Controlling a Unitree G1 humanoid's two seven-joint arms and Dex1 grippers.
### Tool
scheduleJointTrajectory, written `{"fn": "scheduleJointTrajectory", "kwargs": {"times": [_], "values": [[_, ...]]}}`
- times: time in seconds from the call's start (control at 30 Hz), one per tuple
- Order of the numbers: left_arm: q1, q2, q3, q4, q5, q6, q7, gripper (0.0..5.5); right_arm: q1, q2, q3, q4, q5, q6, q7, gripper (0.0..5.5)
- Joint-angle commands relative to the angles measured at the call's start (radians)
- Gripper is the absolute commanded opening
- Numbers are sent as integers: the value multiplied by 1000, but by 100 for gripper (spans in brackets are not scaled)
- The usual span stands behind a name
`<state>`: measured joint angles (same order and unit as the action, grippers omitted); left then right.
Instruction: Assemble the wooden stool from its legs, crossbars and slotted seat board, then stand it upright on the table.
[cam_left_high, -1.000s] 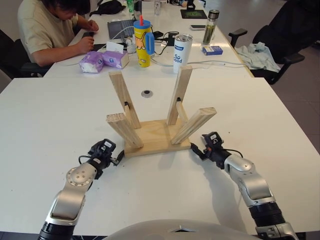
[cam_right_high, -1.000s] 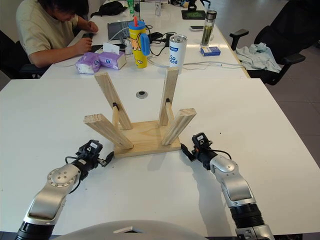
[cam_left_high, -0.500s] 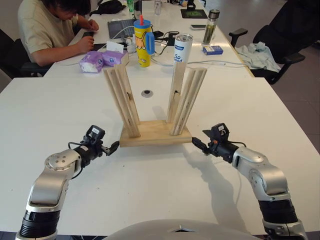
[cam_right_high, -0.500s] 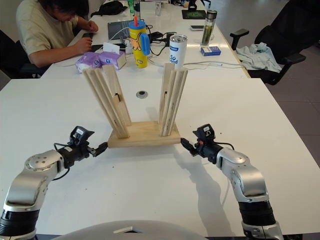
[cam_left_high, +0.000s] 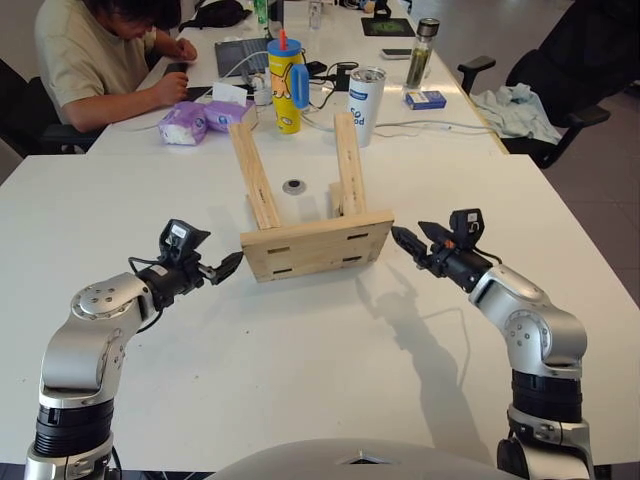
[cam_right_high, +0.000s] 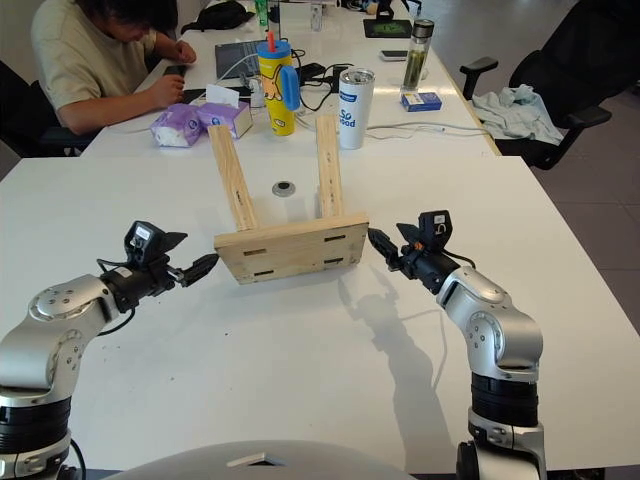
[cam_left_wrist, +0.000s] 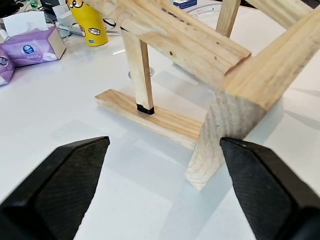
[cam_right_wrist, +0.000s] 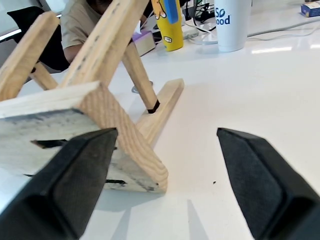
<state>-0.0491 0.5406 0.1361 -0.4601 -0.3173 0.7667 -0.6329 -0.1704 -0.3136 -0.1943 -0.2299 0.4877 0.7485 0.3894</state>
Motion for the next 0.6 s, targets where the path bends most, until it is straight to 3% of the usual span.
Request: {"fn": "scheduleJointTrajectory", "kwargs": {"times": [0.03,0.3,0.6], "values": [[35,22,-73,-34,-73,-68,-123,417,-16,43,52,50,-2,-40,17,372],[120,171,-41,52,-54,-182,-255,417,25,24,38,101,-30,-91,8,372],[125,39,-167,-65,-92,-139,-130,417,45,35,50,116,-39,-104,10,372]]}}
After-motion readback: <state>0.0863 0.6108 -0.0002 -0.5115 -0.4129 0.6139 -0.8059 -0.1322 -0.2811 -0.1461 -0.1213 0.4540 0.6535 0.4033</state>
